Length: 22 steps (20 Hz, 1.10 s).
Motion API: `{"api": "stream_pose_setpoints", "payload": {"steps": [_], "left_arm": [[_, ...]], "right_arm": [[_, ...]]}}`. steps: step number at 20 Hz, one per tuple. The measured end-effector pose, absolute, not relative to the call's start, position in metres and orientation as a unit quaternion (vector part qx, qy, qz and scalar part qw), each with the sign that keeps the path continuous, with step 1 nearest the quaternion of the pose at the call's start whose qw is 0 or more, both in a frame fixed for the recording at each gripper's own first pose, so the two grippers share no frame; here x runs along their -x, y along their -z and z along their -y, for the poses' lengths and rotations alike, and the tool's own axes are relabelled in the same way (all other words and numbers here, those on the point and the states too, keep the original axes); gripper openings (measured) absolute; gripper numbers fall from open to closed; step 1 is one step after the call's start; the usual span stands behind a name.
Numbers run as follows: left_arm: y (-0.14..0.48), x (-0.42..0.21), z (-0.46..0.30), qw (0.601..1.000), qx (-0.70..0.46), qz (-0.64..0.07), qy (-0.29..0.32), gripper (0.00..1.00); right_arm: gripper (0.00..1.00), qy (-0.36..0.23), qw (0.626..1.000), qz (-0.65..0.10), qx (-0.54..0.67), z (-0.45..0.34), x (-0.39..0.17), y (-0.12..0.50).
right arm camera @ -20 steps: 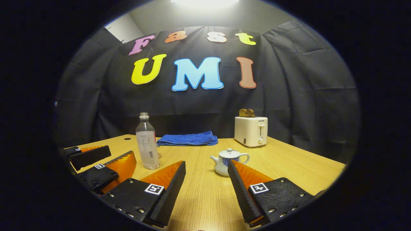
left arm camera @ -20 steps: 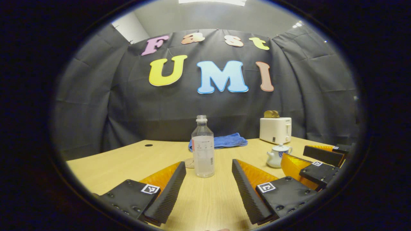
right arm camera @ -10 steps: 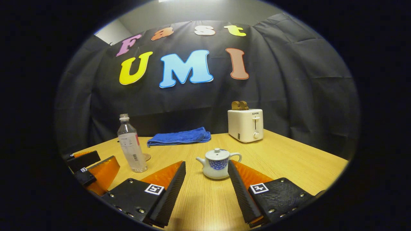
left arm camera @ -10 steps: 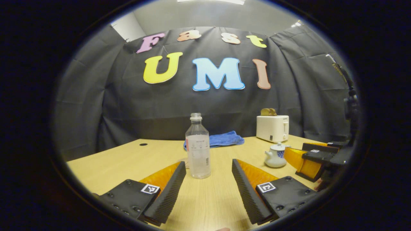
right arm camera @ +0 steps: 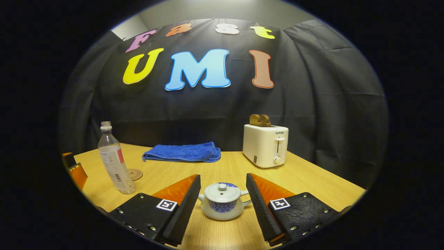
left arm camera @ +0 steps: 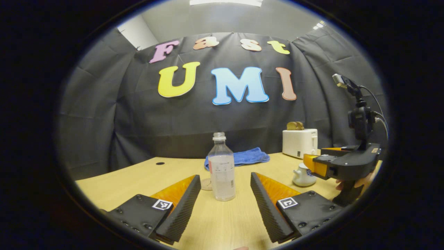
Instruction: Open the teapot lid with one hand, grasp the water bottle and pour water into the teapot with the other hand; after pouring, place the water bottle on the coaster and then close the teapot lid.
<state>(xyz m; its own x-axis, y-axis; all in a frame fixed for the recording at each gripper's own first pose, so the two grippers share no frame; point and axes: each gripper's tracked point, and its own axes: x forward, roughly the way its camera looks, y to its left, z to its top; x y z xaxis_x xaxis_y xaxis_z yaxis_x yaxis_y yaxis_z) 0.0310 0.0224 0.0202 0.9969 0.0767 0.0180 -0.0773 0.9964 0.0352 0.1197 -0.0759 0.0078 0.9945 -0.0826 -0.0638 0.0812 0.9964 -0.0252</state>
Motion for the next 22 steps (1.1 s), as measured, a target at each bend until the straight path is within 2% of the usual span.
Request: {"api": "stream_pose_setpoints", "payload": {"steps": [7, 9, 10, 12, 13, 14, 17, 18, 22], "left_arm": [[-0.016, -0.039, -0.030, 0.999, -0.017, 0.001, -0.040, 1.00], [-0.014, -0.040, -0.032, 0.999, -0.013, -0.002, -0.040, 1.00], [-0.014, -0.040, -0.033, 0.999, -0.013, -0.001, -0.042, 1.00], [-0.015, -0.044, -0.034, 0.999, -0.012, -0.003, -0.041, 1.00], [-0.015, -0.044, -0.033, 0.999, -0.011, -0.005, -0.040, 1.00], [-0.013, -0.044, -0.034, 0.999, -0.010, -0.006, -0.040, 1.00], [-0.011, -0.046, -0.032, 0.999, -0.002, -0.009, -0.035, 1.00], [-0.010, -0.048, -0.031, 0.999, -0.001, -0.010, -0.033, 1.00], [-0.008, -0.054, -0.030, 1.000, 0.005, -0.009, -0.029, 1.00]], "right_arm": [[0.81, 0.045, 0.998, -0.040, 0.010, 0.079, -0.140, -0.003], [0.50, 0.051, 0.997, -0.056, 0.013, 0.082, -0.139, 0.003], [0.41, 0.047, 0.997, -0.063, 0.013, 0.082, -0.142, 0.008], [0.41, 0.042, 0.997, -0.059, 0.021, 0.085, -0.144, 0.005], [0.27, 0.049, 0.997, -0.063, 0.019, 0.091, -0.170, 0.021], [0.12, 0.049, 0.996, -0.064, 0.024, 0.083, -0.144, 0.008], [0.12, 0.048, 0.997, -0.060, 0.022, 0.083, -0.141, 0.005], [0.03, 0.048, 0.997, -0.060, 0.023, 0.083, -0.142, 0.006], [0.03, 0.041, 0.998, -0.040, 0.021, 0.079, -0.138, -0.009]]}}
